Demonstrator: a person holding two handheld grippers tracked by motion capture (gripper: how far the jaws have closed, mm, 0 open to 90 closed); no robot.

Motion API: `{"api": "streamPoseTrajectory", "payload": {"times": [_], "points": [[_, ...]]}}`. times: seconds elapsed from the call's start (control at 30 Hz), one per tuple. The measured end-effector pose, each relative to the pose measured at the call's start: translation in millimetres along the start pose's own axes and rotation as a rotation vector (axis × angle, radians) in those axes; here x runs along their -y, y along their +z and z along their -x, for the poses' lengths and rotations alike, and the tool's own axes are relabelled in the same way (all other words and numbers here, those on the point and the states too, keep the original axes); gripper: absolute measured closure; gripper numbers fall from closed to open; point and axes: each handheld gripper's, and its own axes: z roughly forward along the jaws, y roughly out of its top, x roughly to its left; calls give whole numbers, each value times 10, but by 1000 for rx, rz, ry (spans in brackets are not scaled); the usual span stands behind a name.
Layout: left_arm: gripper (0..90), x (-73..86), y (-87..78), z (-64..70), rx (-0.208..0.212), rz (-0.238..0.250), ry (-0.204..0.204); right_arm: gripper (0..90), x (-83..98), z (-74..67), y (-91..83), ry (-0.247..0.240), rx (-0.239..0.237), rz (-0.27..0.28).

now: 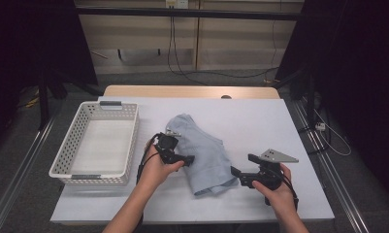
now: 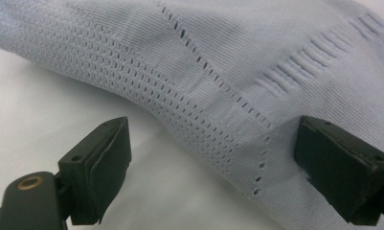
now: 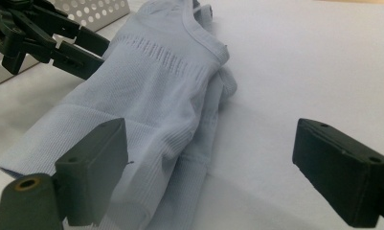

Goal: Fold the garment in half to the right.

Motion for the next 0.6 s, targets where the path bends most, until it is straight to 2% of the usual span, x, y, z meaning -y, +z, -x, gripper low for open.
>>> {"api": "streamPoseTrajectory", "payload": {"times": [0.3, 0.37, 0.6], "points": [[142, 62, 25, 8, -8, 13, -9, 113, 2, -27, 4, -10, -6, -2], [156, 66, 22, 15, -10, 15, 4, 113, 5, -33, 11, -14, -8, -4], [205, 94, 31, 28, 9, 19, -17, 113, -3, -33, 2, -17, -8, 3]]}}
